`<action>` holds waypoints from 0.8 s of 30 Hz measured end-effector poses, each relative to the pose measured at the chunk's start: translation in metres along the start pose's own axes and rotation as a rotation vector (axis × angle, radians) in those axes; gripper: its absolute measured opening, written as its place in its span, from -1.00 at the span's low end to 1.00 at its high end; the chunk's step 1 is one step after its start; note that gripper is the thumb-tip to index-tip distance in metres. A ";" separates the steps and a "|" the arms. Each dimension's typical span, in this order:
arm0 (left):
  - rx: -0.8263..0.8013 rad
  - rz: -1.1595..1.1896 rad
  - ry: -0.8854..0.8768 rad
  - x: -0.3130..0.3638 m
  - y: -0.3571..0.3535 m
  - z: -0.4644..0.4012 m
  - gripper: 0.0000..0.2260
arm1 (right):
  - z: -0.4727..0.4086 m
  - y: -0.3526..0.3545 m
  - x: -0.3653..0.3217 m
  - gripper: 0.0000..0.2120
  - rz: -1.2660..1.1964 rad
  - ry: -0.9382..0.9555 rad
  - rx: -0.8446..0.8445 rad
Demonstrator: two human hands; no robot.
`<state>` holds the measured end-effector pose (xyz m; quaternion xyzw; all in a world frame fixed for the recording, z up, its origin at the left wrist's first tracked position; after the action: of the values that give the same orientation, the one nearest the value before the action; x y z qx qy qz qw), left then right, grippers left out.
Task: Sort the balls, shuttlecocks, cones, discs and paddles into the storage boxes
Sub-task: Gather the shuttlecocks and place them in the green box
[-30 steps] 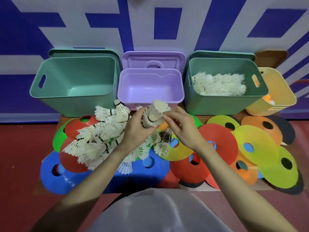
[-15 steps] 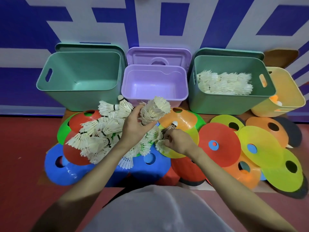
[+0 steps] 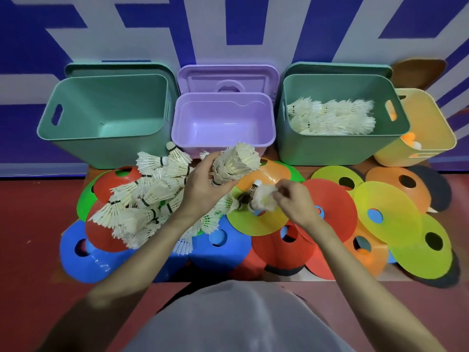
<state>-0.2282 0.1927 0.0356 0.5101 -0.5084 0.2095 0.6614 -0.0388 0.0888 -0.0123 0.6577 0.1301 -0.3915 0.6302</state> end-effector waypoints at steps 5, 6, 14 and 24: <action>-0.040 -0.033 -0.018 0.013 -0.023 -0.011 -0.48 | 0.017 0.098 0.019 -0.85 -0.517 -0.105 0.523; -0.056 -0.031 -0.027 0.017 -0.030 -0.013 -0.47 | 0.021 0.113 0.019 -0.80 -0.608 -0.105 0.596; -0.163 -0.078 -0.035 0.049 -0.097 -0.035 -0.40 | 0.003 0.141 0.022 -0.78 -0.616 -0.045 0.441; -0.274 -0.076 -0.090 0.107 -0.186 -0.084 -0.37 | -0.001 0.201 0.094 -0.87 -0.653 -0.084 0.774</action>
<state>0.0003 0.1682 0.0480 0.4426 -0.5419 0.0899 0.7088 0.1576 0.0251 0.0701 0.7518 0.1489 -0.6138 0.1896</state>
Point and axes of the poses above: each hand's wrist, its own z-axis away from the middle knuckle, its own y-axis out of the back of the hand, x = y × z, the point moved 10 cm from there along -z, towards the middle knuckle, and after that the axes turned 2 degrees about y, right-handed, at the moved point
